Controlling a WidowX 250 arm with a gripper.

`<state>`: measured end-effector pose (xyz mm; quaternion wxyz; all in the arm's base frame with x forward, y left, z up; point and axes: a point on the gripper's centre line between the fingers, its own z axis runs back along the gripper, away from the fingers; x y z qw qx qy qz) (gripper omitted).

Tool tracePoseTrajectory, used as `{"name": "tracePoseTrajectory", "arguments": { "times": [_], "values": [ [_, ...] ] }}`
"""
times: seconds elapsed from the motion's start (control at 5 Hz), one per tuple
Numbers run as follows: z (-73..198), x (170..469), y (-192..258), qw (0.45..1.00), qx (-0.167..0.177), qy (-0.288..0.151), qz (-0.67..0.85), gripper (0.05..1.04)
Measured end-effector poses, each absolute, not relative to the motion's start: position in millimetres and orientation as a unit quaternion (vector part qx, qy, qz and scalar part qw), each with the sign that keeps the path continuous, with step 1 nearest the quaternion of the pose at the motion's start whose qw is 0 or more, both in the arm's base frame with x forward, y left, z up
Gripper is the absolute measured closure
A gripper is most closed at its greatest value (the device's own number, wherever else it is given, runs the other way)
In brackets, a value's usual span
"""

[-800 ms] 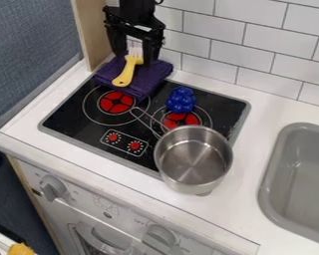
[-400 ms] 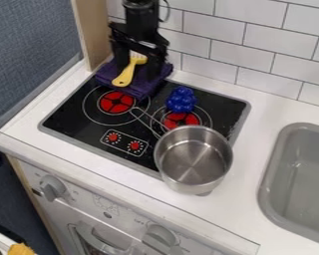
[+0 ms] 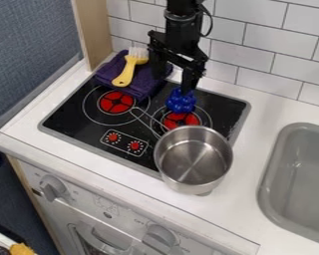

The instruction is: Move the blue object to the left corner of the stove

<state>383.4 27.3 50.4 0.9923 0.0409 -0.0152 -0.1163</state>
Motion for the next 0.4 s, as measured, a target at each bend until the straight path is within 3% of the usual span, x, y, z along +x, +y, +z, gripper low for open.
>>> {"name": "tracePoseTrajectory", "arguments": {
  "times": [0.4],
  "values": [
    [28.7, 383.9, 19.8, 0.993, 0.032, 0.011, -0.114, 0.082]
  ]
}}
